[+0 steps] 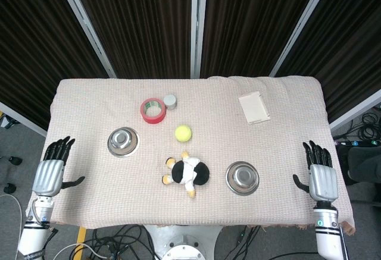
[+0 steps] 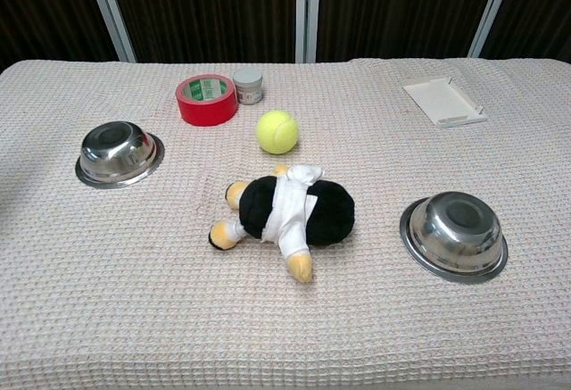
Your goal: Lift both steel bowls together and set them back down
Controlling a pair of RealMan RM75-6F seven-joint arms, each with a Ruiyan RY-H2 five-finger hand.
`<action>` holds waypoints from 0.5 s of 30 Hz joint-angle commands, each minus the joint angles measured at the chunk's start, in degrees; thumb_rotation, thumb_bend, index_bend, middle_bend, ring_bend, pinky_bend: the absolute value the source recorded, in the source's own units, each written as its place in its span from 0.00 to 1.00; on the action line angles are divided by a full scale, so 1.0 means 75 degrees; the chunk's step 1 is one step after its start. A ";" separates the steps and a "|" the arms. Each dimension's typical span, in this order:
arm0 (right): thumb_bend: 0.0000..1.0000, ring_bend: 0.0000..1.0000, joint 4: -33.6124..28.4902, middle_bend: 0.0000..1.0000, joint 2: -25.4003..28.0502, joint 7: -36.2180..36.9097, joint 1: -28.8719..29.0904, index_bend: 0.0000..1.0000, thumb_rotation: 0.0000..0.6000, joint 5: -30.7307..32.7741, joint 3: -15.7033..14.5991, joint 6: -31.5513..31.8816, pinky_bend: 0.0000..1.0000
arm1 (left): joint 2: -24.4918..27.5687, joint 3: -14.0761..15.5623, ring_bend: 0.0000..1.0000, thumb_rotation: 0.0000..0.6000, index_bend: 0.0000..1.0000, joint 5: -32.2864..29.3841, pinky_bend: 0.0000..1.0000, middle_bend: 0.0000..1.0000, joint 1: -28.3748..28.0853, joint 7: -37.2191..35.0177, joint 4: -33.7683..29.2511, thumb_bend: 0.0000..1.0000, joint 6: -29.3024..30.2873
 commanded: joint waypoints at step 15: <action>0.15 0.00 -0.1876 0.00 0.0593 -0.1294 0.0734 0.00 1.00 0.1154 -0.0141 -0.2404 0.00 | 0.0704 -0.0510 0.00 1.00 0.04 -0.0415 0.10 0.03 -0.1605 0.0066 -0.0303 0.06 -0.2453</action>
